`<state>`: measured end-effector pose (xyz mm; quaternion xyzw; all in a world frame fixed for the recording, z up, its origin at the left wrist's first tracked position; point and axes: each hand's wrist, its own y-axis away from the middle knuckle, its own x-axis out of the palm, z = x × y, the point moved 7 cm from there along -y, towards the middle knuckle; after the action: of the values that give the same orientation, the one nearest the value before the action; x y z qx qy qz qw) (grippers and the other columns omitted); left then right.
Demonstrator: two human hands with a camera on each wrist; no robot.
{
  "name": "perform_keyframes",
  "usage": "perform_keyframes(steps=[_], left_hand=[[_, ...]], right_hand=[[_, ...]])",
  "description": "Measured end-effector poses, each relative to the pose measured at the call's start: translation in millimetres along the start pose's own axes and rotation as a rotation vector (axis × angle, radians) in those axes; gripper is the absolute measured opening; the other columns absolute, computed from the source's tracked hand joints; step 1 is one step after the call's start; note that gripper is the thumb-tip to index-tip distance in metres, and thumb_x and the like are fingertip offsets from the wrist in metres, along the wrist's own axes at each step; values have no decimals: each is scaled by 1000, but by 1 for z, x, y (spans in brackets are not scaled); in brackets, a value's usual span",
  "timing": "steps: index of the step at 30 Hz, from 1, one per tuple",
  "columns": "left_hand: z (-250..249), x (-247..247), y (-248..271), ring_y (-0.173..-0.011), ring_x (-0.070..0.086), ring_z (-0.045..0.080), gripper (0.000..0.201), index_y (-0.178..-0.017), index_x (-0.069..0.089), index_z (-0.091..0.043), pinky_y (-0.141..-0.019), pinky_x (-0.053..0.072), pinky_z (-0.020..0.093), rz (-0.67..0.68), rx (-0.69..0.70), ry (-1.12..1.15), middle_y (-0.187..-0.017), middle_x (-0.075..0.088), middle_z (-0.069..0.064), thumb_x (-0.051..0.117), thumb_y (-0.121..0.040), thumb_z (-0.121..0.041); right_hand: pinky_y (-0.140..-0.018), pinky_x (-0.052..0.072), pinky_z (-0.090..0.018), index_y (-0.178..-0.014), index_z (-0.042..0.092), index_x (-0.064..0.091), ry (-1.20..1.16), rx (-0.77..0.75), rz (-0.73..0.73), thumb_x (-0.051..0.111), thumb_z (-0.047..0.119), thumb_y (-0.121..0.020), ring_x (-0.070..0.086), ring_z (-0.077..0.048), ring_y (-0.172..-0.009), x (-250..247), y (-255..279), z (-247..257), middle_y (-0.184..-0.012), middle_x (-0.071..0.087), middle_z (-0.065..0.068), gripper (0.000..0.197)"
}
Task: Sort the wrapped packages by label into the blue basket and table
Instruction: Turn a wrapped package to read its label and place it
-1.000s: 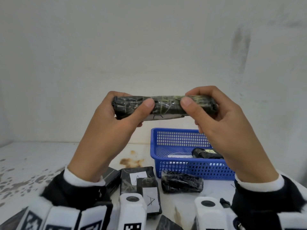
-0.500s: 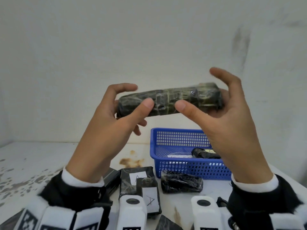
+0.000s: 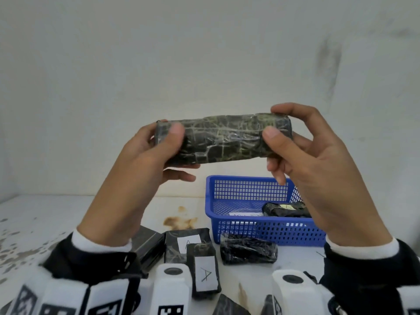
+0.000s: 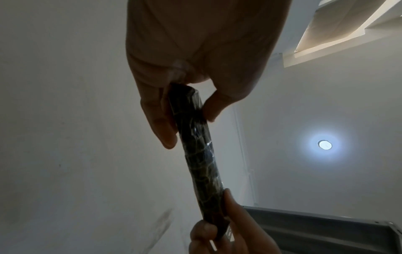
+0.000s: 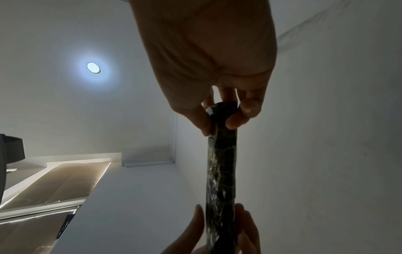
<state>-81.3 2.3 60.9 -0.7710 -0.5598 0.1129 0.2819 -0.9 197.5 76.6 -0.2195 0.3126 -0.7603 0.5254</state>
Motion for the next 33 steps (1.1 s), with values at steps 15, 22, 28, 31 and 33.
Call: perform_keyframes(steps=[15,22,28,31,33], left_hand=[[-3,4,2,-75,71,15,20,-101,57,-10,-62,61,33,-22,40,-54,-81,73,-3,56,-91,-27],[-6,6,8,-74,74,20,63,-119,53,-18,-86,56,45,-21,-8,-180,-96,75,-5,78,-68,-44],[-10,7,11,-73,74,17,82,-123,48,-30,-93,51,46,-29,25,-219,-96,75,-10,73,-48,-52],[-10,8,11,-71,74,16,78,-121,49,-27,-87,54,44,-43,37,-217,-94,75,-12,72,-51,-50],[-8,8,11,-69,73,15,75,-120,50,-24,-78,57,40,-52,39,-211,-90,75,-13,76,-54,-50]], right_hand=[[-51,44,-15,-90,30,57,19,-45,-4,67,34,-85,52,-17,-61,5,1,1,-71,59,-2,12],[-58,48,-17,-97,31,62,56,-75,-11,71,36,-77,52,-7,-54,6,2,3,-71,65,5,23],[-66,49,-15,-109,34,60,90,-101,36,78,40,-68,60,-2,-64,9,2,3,-77,66,12,46],[-78,55,-20,-114,34,58,140,-101,21,82,41,-64,71,-8,-85,10,3,1,-94,70,7,56],[-80,58,-25,-114,34,56,175,-113,4,83,40,-65,71,-12,-87,11,5,2,-97,69,6,56]])
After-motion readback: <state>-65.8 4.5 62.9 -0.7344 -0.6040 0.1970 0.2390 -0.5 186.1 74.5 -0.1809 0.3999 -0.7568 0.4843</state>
